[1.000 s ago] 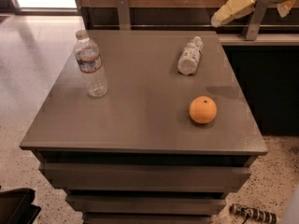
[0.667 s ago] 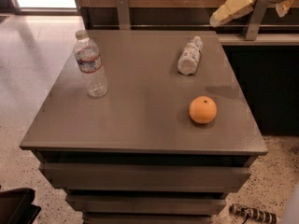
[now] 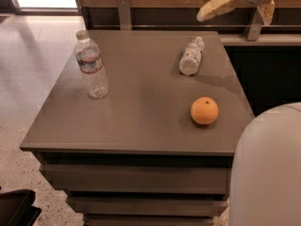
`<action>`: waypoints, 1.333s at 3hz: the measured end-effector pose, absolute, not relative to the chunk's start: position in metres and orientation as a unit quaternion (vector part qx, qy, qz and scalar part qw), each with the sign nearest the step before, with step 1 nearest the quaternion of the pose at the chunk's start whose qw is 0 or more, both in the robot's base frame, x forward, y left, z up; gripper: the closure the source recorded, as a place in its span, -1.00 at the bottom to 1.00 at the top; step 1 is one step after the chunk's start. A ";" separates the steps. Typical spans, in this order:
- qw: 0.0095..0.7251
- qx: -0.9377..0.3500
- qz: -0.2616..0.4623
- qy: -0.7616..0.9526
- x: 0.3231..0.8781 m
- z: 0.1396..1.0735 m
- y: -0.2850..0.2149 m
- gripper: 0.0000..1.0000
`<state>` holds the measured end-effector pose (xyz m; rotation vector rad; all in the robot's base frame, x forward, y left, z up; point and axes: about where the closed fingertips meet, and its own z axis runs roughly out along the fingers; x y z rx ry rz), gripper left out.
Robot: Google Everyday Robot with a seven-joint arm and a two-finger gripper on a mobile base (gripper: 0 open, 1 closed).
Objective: Place blue plastic bottle upright
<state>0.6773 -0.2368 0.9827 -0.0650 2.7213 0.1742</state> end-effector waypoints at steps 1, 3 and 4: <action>0.190 0.034 0.061 0.979 0.696 0.970 -0.228 -1.00; 0.171 0.112 -0.001 0.979 0.722 0.950 -0.219 -1.00; 0.176 0.131 -0.004 0.976 0.728 0.946 -0.218 -1.00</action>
Offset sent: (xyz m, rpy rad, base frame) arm 0.0502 0.0166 -0.0176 -0.0673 0.1294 -0.3210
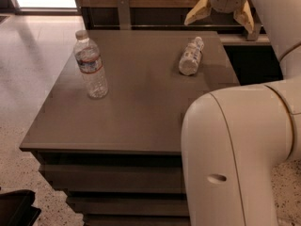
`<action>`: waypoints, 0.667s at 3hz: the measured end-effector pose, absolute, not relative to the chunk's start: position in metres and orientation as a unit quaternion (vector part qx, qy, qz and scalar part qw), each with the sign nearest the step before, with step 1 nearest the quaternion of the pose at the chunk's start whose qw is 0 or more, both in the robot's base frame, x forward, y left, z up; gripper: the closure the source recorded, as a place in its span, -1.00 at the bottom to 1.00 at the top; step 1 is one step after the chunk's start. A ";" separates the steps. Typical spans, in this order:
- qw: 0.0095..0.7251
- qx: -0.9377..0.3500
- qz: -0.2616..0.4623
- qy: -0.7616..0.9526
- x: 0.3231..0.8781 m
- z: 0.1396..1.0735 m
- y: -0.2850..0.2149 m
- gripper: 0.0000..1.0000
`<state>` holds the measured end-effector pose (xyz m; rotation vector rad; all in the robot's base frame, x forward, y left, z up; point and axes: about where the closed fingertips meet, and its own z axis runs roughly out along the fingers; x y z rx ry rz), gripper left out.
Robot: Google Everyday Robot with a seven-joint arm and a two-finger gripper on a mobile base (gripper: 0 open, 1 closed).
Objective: Place blue plastic bottle upright
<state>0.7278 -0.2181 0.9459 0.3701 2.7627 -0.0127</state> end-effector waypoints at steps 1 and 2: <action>0.185 0.138 0.005 0.973 0.733 0.940 -0.216 -1.00; 0.186 0.133 0.016 0.973 0.737 0.930 -0.213 -1.00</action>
Offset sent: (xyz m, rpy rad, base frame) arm -0.0008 0.0111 -0.0286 0.0631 -0.0231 0.0182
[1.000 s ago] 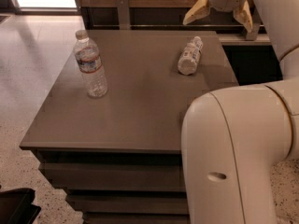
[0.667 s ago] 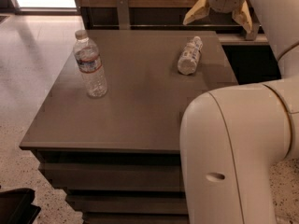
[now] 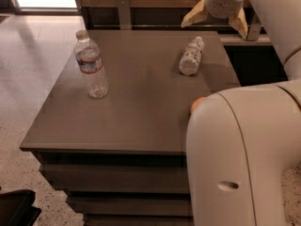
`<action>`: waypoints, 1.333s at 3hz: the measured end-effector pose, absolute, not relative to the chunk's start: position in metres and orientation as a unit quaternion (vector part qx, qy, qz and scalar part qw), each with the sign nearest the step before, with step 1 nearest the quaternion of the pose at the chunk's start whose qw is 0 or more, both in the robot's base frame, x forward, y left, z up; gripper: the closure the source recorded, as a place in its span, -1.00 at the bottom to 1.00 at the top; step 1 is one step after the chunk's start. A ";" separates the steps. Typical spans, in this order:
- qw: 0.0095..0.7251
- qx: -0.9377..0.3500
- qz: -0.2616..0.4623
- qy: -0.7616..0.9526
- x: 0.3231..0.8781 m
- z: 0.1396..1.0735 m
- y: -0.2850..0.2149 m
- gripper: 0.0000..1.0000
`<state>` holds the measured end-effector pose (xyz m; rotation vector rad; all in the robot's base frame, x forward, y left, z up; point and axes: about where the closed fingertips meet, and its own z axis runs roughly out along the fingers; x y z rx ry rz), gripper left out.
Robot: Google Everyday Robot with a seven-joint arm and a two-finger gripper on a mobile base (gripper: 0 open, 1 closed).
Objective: Place blue plastic bottle upright
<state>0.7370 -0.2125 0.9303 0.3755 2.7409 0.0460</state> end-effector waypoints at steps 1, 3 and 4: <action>0.179 0.122 0.028 0.976 0.741 0.917 -0.207 -1.00; 0.152 0.106 0.043 0.982 0.748 0.889 -0.199 -1.00; 0.143 0.105 0.048 0.983 0.751 0.878 -0.198 -1.00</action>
Offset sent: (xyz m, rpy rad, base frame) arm 0.0139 0.0125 -0.0317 0.0484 0.0785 0.0908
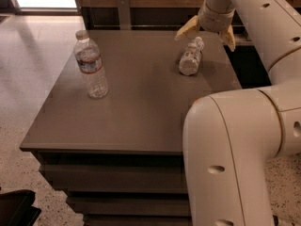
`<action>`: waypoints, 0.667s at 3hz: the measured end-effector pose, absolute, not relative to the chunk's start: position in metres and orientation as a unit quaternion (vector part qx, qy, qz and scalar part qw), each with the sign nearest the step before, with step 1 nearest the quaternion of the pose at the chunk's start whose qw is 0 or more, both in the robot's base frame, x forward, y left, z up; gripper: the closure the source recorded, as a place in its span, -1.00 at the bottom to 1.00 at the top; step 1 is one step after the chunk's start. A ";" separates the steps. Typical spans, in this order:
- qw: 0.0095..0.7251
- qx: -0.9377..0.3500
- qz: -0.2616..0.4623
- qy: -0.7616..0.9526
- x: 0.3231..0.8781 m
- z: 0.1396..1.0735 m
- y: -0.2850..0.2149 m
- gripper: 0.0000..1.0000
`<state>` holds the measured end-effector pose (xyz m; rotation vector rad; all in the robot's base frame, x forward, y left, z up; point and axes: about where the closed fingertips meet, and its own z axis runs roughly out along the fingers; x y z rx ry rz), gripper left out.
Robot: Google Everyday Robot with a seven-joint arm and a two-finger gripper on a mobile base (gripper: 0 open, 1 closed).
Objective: Place blue plastic bottle upright
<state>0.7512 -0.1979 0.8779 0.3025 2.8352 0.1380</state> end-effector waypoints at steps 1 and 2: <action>0.129 0.098 0.050 0.985 0.752 0.868 -0.196 -1.00; 0.117 0.090 0.050 0.988 0.752 0.861 -0.193 -1.00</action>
Offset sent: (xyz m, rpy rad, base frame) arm 0.0127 -0.0051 -0.0029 -0.0009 0.1158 0.0561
